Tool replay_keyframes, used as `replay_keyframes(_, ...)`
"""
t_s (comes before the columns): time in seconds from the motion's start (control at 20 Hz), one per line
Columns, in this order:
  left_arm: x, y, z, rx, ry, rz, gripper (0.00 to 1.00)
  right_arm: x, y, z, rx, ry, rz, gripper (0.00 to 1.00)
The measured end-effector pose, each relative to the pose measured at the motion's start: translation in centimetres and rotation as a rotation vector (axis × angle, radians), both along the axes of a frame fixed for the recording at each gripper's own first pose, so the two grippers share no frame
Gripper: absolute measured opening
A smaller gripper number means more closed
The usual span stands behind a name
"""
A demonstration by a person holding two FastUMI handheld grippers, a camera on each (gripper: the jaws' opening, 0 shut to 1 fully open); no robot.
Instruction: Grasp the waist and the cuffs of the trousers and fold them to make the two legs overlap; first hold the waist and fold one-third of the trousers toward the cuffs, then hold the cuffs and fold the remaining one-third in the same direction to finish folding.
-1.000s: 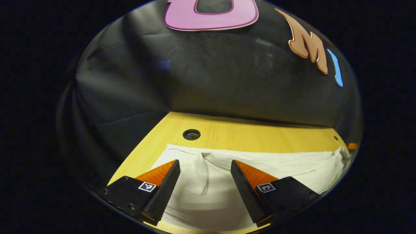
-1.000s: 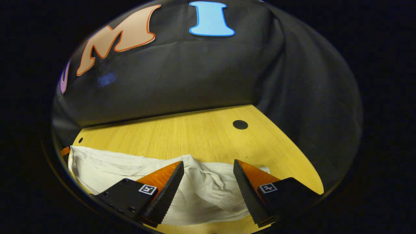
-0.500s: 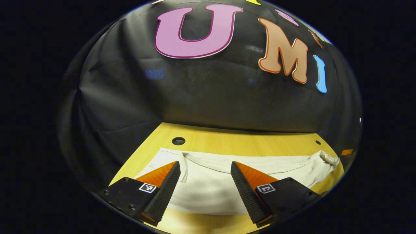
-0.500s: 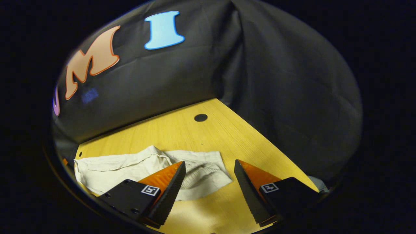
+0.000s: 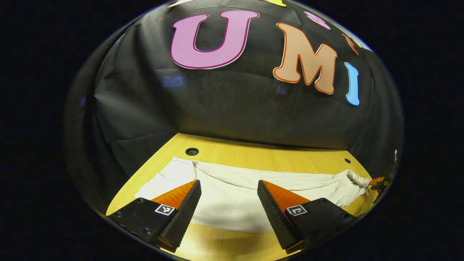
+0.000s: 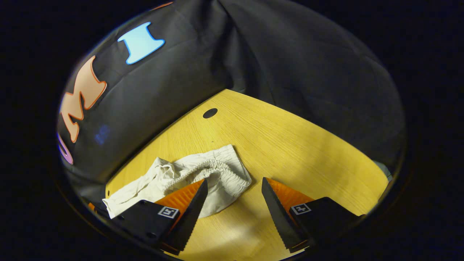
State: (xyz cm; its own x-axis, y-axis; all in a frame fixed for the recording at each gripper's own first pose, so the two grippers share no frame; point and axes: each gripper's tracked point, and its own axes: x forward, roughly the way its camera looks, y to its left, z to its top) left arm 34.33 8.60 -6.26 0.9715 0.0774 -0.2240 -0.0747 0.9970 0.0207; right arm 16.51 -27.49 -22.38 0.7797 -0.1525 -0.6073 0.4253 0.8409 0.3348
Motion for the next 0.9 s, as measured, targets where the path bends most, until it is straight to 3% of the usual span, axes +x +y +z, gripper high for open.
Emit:
replay_keyframes(0.2,0.2,0.0,-0.2,0.012,0.009,0.010,0.95,0.9,0.1,-0.8,0.057,-0.008,-0.001,0.93)
replay_keyframes(0.25,0.3,0.0,-0.3,0.014,0.009,0.013,0.95,1.1,0.2,-1.3,0.055,-0.001,-0.012,0.78)
replay_keyframes(0.3,0.5,-0.1,-0.3,0.013,0.010,0.014,0.95,1.2,0.1,-1.6,0.060,0.001,-0.011,0.74)
replay_keyframes(0.35,0.5,0.0,-0.3,0.012,0.011,0.018,0.95,1.4,0.0,-1.7,0.062,-0.006,-0.026,0.63)
replay_keyframes(0.4,0.6,-0.1,-0.2,0.011,0.012,0.022,0.95,1.2,-0.2,-1.7,0.077,-0.005,-0.031,0.61)
replay_keyframes(0.45,0.8,-0.2,-0.4,0.008,0.011,0.021,0.95,1.3,-0.1,-1.6,0.099,-0.012,-0.035,0.47)
replay_keyframes(0.55,0.9,-0.3,-0.6,0.003,0.013,0.023,0.95,1.6,0.0,-0.9,0.137,-0.038,-0.035,0.36)
replay_keyframes(0.6,1.0,-0.2,-0.7,0.001,0.017,0.025,0.95,1.6,0.2,-0.7,0.142,-0.050,-0.031,0.23)
replay_keyframes(0.65,1.0,-0.4,-0.9,-0.003,0.018,0.026,0.96,1.4,0.1,-0.5,0.134,-0.054,-0.030,0.23)
replay_keyframes(0.7,0.9,-0.6,-0.9,-0.011,0.016,0.029,0.95,1.5,0.1,0.0,0.126,-0.056,-0.027,0.16)
replay_keyframes(0.9,1.2,-0.6,-0.9,-0.028,0.004,0.032,0.95,1.3,0.8,2.4,0.108,-0.098,-0.018,0.16)
